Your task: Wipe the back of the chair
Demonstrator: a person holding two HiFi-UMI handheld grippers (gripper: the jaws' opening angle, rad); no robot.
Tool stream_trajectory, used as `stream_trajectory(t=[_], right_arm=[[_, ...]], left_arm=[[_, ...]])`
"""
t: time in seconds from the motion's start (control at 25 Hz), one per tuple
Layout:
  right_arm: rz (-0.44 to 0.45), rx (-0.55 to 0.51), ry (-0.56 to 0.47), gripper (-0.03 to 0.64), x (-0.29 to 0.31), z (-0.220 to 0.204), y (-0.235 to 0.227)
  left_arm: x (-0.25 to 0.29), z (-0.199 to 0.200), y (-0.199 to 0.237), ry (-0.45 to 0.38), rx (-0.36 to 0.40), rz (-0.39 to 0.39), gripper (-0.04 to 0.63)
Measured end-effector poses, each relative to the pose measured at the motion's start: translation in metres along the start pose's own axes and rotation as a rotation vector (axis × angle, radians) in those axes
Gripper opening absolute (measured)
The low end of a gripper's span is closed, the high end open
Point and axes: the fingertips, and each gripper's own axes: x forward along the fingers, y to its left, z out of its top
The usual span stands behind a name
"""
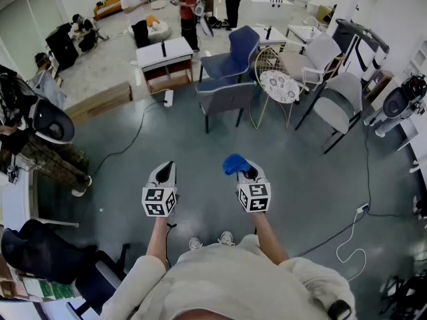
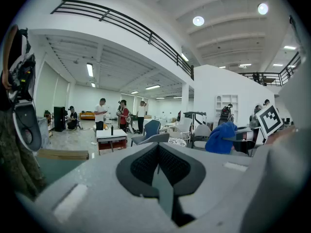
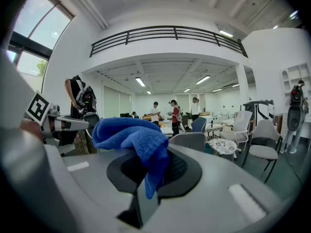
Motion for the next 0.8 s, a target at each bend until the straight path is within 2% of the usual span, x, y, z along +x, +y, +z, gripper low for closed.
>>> stream_trajectory(t=[0.48,0.8], right_arm=[[0.013,0.0,-0.012,0.046,0.003,0.004,-0.007],[0.02,-0.013,-0.024,0.046,0.01,0.012,-0.03]], left_arm=[[0.003,-0.003,-0.007,0.008,0.002,0.001,0.0],[0.019,0.005,-0.018,-0.001,0.012,0.012,0.0]])
